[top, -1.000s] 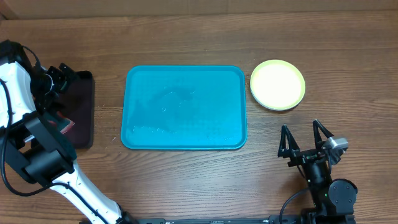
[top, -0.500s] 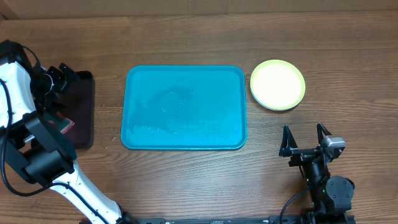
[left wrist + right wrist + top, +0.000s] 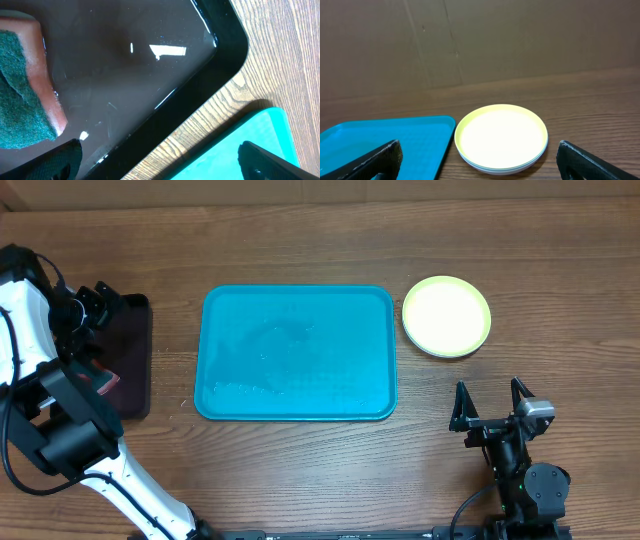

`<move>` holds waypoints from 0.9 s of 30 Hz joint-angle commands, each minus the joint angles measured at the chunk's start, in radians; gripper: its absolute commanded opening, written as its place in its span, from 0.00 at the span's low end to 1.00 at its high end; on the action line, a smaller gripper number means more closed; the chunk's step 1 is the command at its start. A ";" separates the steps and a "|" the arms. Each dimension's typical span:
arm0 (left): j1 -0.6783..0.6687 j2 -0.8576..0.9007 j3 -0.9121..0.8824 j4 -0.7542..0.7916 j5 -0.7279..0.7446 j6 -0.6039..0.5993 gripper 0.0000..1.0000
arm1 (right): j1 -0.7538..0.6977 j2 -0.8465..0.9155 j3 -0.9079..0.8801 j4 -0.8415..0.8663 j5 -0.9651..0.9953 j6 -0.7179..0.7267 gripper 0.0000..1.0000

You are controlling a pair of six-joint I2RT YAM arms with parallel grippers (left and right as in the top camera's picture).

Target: Clean dirty plates on tray and stack at the side

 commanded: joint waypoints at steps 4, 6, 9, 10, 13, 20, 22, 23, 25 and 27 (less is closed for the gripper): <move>-0.003 -0.008 0.020 0.001 0.004 0.016 1.00 | 0.003 -0.012 -0.011 0.008 0.008 -0.008 1.00; -0.003 -0.008 0.020 0.001 0.004 0.016 1.00 | 0.003 -0.012 -0.011 0.008 0.008 -0.008 1.00; -0.003 -0.008 0.020 0.001 0.004 0.016 1.00 | 0.003 -0.012 -0.011 0.008 0.008 -0.008 1.00; -0.003 -0.008 0.020 0.001 0.004 0.016 1.00 | 0.003 -0.012 -0.011 0.008 0.008 -0.008 1.00; -0.003 -0.008 0.020 0.001 0.004 0.016 1.00 | 0.003 -0.012 -0.011 0.008 0.008 -0.008 1.00; -0.003 -0.008 0.020 0.001 0.003 0.016 1.00 | 0.003 -0.012 -0.011 0.008 0.008 -0.008 1.00; -0.003 -0.008 0.020 0.000 -0.005 0.018 1.00 | 0.003 -0.012 -0.011 0.008 0.008 -0.008 1.00; -0.003 -0.008 0.020 -0.005 -0.016 0.018 1.00 | 0.003 -0.012 -0.011 0.008 0.008 -0.008 1.00; -0.003 -0.010 0.020 -0.043 -0.015 0.016 1.00 | 0.003 -0.012 -0.011 0.008 0.008 -0.008 1.00; -0.003 -0.017 0.020 -0.064 -0.030 0.016 1.00 | 0.003 -0.012 -0.011 0.008 0.008 -0.008 1.00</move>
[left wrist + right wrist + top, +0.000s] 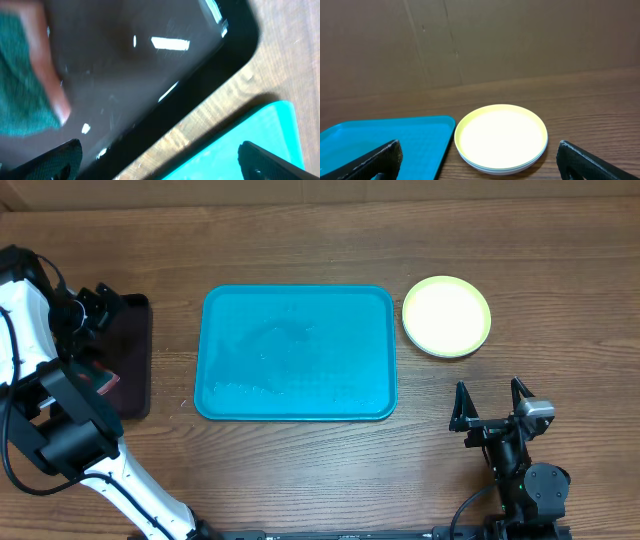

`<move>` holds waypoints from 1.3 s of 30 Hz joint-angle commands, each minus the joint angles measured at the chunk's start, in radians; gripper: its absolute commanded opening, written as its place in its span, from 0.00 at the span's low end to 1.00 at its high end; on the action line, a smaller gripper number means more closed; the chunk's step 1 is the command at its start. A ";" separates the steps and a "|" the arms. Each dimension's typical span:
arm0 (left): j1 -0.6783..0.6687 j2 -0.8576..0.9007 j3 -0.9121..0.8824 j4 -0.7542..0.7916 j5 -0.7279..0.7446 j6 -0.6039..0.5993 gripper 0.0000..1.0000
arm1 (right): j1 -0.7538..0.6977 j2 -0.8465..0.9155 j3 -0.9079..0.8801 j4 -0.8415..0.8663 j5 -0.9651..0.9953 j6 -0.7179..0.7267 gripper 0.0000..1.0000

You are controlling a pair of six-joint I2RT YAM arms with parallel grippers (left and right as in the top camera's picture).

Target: Clean dirty plates on tray and stack at the side

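Observation:
The blue tray (297, 352) lies in the middle of the table with no plates on it. A stack of yellow-rimmed plates (446, 315) sits to its right, also seen in the right wrist view (501, 137). My left gripper (92, 302) hangs open over the dark tray (128, 355) at the far left; its view is blurred and shows that dark tray (150, 75) and the green-and-orange sponge (27, 85) lying in it. My right gripper (490, 400) stands open near the front right, facing the plates with nothing between its fingers.
A strip of bare wood (220, 105) separates the dark tray from the blue tray's corner (260, 145). A brown cardboard wall (480, 40) stands behind the table.
The left wrist view has blurred and shifted slightly, so the left gripper has moved a little over the dark tray. The right arm, plates and blue tray are unchanged.

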 commanded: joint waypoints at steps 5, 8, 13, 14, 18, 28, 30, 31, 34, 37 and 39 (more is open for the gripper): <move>-0.039 -0.167 -0.006 -0.011 -0.056 0.079 1.00 | 0.003 -0.012 -0.011 0.008 0.008 -0.007 1.00; -0.091 -0.310 -0.062 0.056 -0.112 0.169 1.00 | 0.003 -0.012 -0.011 0.008 0.008 -0.007 1.00; -0.200 -0.532 -0.201 0.182 -0.173 0.268 1.00 | 0.003 -0.012 -0.011 0.008 0.008 -0.007 1.00; -0.227 -0.577 -0.245 0.214 -0.173 0.292 1.00 | 0.003 -0.012 -0.011 0.008 0.008 -0.007 1.00; -0.320 -0.765 -0.460 0.328 -0.173 0.404 1.00 | 0.003 -0.012 -0.011 0.008 0.008 -0.007 1.00; -0.402 -1.180 -0.834 0.283 -0.172 0.401 1.00 | 0.003 -0.012 -0.011 0.008 0.008 -0.007 1.00; -0.402 -1.208 -0.847 0.291 -0.172 0.402 1.00 | 0.003 -0.012 -0.011 0.008 0.008 -0.007 1.00; -0.402 -1.223 -0.857 0.300 -0.172 0.402 1.00 | 0.003 -0.012 -0.011 0.008 0.008 -0.007 1.00; -0.402 -1.284 -0.898 0.316 -0.158 0.435 1.00 | 0.003 -0.012 -0.011 0.008 0.008 -0.007 1.00; -0.401 -1.383 -0.988 0.375 -0.125 0.510 1.00 | 0.003 -0.012 -0.011 0.008 0.008 -0.007 1.00; -0.401 -1.462 -1.071 0.443 -0.098 0.518 1.00 | 0.003 -0.012 -0.011 0.008 0.008 -0.007 1.00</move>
